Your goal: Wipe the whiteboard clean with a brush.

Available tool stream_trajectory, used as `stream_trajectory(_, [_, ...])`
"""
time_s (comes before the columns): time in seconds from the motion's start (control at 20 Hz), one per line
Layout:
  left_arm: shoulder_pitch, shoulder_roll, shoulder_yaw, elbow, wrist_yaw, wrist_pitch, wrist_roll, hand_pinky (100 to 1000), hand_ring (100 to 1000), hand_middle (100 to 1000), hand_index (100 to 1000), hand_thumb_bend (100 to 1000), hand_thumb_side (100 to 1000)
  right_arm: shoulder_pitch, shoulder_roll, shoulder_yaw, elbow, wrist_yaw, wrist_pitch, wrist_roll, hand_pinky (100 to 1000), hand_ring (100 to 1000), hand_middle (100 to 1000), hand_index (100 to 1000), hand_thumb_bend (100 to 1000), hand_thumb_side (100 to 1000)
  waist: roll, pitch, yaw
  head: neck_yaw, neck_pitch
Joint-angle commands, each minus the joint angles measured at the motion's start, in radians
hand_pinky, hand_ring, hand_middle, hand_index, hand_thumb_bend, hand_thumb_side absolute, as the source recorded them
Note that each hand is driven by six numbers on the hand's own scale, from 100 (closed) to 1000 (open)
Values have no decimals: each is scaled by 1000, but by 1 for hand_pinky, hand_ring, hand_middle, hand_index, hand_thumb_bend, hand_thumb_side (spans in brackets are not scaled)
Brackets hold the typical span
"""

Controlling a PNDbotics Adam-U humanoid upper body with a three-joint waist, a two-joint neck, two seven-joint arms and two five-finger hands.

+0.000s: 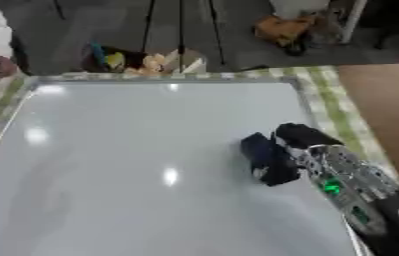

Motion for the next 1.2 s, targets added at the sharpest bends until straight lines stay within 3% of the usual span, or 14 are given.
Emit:
stream_trajectory(0.05, [-14,6,-1,-17,-4,3,-1,668,797,776,737,129,1000,-7,-21,4,-25,-6,1,14,466,637,328,245,100,474,-1,-23,0,-3,2])
stream_trajectory(1.2, [-16,5,-1,-17,-3,3,-4,667,797,776,737,127,999,1,-20,-9,45,38,2,-21,448,626,306,327,100,445,-2,-21,3,-5,-16])
